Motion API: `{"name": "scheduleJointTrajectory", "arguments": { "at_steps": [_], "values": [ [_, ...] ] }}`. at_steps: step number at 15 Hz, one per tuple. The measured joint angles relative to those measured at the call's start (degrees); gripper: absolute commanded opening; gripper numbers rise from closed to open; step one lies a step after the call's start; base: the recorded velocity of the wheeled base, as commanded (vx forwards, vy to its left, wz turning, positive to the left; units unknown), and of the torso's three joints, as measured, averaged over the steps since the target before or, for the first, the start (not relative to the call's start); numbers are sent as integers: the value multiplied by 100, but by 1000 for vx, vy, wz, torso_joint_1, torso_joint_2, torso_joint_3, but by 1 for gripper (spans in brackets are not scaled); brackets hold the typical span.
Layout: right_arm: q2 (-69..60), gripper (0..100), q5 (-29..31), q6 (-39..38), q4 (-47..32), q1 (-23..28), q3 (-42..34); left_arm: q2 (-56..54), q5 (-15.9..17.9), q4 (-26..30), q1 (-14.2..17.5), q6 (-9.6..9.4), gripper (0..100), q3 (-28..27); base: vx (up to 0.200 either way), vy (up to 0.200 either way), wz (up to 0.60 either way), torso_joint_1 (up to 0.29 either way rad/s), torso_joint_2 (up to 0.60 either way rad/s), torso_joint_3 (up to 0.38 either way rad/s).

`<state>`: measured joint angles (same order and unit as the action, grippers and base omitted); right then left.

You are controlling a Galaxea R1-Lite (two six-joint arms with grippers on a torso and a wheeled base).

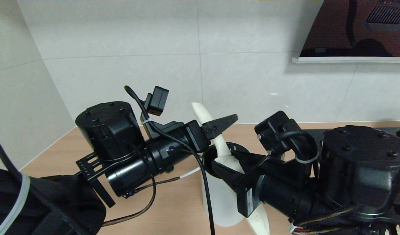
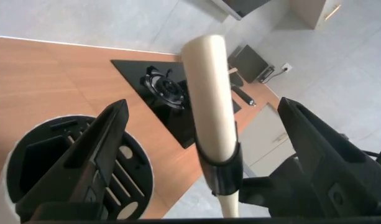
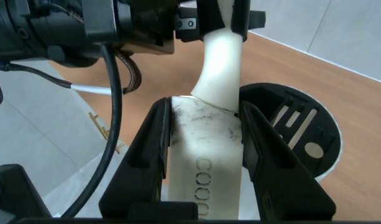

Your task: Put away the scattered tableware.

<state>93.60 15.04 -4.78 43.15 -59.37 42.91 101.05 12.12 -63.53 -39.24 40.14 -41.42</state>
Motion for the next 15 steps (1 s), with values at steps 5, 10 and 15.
{"name": "scheduleJointTrajectory", "arguments": {
  "at_steps": [5,10,15],
  "values": [
    [11,0,-2,2,1,-2,-9,9,24,2,2,6,0,5,0,0,0,0,0,0],
    [-16,0,39,2,-5,5,-5,16,20,0,-4,20,0,5,0,0,0,0,0,0],
    [-30,0,61,2,-2,5,2,5,28,-5,-28,28,0,9,0,0,0,0,0,0]
  ]
}}
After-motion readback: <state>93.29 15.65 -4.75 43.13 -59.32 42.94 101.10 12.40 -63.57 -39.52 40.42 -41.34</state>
